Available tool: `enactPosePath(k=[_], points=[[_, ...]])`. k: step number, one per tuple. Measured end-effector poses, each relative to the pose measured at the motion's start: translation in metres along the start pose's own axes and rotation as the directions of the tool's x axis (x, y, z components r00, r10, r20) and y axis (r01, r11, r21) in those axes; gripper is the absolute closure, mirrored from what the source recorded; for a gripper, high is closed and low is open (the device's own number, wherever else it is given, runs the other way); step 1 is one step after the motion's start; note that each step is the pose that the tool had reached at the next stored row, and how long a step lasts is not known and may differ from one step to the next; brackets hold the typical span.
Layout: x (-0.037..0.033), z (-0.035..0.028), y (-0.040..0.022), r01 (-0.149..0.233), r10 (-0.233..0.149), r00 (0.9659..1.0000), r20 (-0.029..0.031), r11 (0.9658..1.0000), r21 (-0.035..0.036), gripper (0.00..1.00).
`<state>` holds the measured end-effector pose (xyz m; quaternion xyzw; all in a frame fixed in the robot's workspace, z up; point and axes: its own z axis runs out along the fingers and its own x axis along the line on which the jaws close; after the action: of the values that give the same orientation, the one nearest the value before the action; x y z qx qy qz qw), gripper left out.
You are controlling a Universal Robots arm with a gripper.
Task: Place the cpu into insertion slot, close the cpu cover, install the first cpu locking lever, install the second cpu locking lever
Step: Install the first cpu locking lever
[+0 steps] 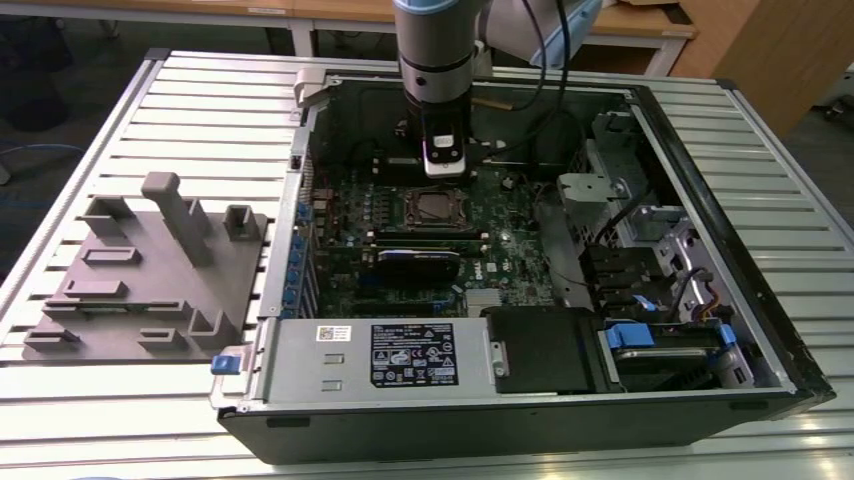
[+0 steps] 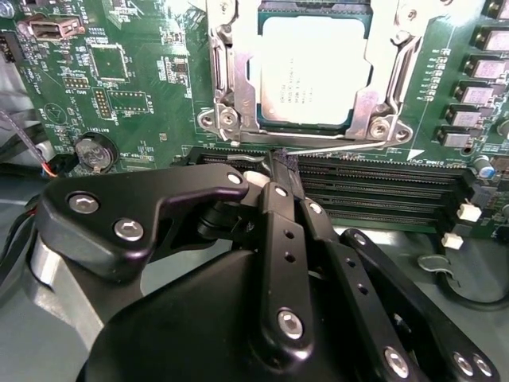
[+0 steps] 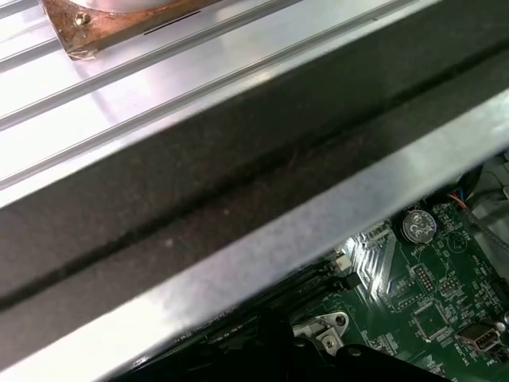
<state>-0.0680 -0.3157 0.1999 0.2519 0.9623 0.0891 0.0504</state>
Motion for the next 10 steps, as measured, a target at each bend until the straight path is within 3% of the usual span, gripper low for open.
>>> enactPosePath(k=[10], points=[[0.0001, 0.0027, -0.0006, 0.001, -0.001, 1.0, 0.0055, 1.0, -0.0031, 0.9]])
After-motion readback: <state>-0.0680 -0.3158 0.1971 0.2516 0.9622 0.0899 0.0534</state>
